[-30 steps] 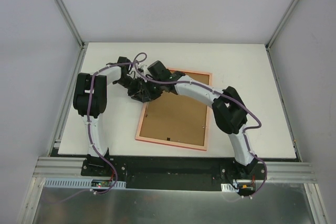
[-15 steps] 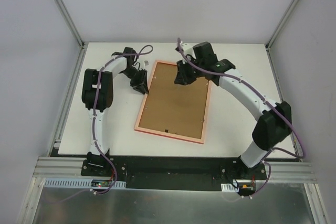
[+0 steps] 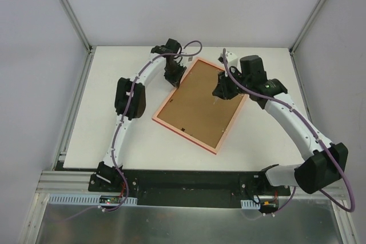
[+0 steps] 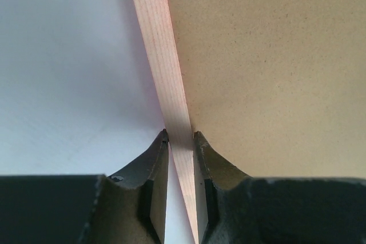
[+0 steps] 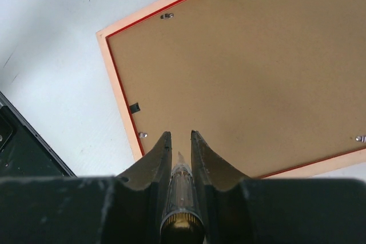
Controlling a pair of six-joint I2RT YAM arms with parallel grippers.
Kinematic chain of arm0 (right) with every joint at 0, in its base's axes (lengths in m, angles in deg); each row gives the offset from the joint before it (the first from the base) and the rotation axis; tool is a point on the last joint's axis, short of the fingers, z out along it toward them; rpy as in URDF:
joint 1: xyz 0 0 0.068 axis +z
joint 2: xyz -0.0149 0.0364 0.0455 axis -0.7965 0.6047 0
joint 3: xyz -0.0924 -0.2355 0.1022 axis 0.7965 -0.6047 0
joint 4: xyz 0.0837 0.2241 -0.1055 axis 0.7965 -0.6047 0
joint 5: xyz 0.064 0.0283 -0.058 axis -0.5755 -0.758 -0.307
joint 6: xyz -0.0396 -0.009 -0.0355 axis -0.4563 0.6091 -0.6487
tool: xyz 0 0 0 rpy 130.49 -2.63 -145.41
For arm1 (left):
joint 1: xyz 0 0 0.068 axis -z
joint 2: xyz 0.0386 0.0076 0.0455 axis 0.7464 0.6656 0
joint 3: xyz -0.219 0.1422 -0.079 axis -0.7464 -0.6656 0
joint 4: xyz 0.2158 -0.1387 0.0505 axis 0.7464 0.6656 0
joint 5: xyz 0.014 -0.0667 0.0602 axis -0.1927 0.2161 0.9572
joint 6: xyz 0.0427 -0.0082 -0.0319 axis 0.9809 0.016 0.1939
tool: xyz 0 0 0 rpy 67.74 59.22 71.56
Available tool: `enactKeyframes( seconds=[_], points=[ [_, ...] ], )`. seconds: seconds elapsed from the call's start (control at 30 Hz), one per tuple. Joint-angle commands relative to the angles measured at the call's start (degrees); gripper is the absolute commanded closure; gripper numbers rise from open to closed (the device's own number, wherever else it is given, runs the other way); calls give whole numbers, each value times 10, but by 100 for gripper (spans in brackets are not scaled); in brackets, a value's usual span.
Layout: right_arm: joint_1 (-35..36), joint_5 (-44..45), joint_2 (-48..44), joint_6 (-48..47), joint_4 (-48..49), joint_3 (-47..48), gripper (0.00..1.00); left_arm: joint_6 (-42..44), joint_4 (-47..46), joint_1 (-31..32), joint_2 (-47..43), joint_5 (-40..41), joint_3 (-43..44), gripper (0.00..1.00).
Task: Take the photo out of the frame
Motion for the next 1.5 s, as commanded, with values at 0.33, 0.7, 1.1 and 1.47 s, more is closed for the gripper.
enactKeyframes(
  seconds=[0.33,0.7,1.1,1.47],
  points=[
    [-33,-12,-66,-13,9,-13,99,13,-67,22,-122,66,-5,24],
    [-37,-28,-81,-11,18,-31,100,-2,-70,-13,-298,-27,-359,35],
    [-38,-38,-91,-2,23,-42,99,4,-116,-27,-267,15,-405,48],
    [-37,-43,-89,2,23,-39,99,36,-120,-27,-231,26,-404,54]
  ],
)
